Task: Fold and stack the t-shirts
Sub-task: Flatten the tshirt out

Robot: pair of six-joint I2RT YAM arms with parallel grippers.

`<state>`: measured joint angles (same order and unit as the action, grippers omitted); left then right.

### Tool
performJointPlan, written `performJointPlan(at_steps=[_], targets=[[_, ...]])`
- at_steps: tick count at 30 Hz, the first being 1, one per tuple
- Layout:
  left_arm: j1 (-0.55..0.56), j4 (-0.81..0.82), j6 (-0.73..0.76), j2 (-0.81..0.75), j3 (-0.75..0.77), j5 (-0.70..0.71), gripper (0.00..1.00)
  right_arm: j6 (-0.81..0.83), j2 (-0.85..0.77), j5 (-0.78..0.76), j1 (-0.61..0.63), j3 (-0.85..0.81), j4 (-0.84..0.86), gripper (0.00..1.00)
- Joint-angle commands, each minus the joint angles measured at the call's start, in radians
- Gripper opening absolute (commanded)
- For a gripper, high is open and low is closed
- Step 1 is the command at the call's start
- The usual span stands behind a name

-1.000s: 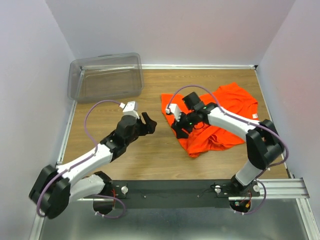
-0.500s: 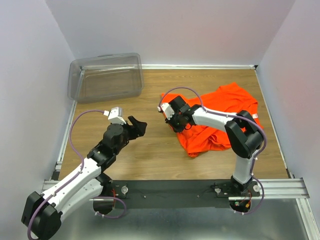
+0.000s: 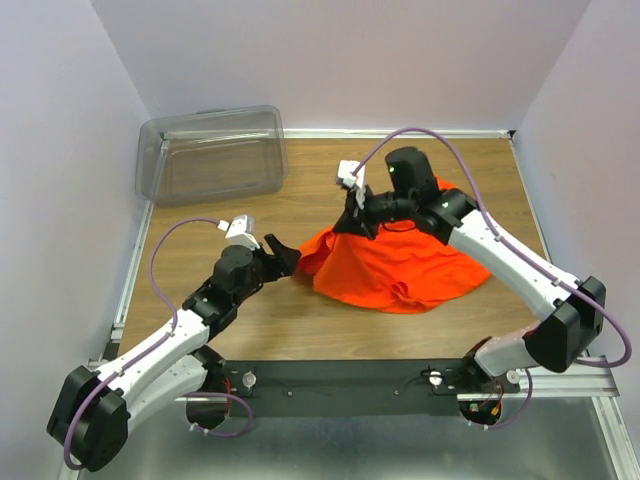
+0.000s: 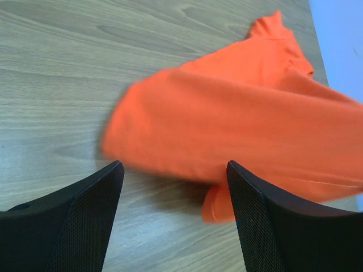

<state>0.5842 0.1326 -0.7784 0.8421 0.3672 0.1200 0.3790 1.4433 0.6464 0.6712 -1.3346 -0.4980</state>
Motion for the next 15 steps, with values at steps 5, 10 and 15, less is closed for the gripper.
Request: performJointPlan(at_steps=[5,10,15], targets=[[-0.007,0.013,0.007,-0.04,-0.011,-0.013,0.81,-0.104,0.175,-0.012,-0.11,0.004,-0.031,0.11],[-0.011,-0.031,-0.007,-0.087,-0.017,0.006,0.81,0.073,0.166,0.191,-0.11,0.09,-0.112,0.61],[-0.012,-0.033,-0.088,-0.107,-0.086,0.007,0.81,0.272,0.052,0.191,-0.108,0.138,-0.19,0.82]])
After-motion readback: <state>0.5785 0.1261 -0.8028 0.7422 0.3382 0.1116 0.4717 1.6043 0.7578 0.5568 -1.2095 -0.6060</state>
